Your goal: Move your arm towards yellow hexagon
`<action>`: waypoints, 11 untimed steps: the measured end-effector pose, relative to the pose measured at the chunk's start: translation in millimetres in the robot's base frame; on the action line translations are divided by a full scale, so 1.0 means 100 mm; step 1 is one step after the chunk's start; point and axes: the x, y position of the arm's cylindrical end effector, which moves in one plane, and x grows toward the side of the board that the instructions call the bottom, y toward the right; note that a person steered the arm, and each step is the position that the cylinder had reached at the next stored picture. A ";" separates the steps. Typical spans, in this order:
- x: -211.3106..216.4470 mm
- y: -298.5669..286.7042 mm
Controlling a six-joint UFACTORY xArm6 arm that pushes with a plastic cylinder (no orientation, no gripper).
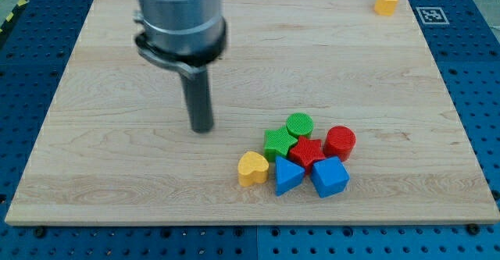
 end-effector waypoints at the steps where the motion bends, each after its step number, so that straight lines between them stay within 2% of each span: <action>1: -0.75 -0.10; 2: -1.44 -0.04; 3: -2.02 0.37; 5: -2.77 1.65; 8: -2.80 2.13; 10: -2.82 2.94; 11: -2.83 3.10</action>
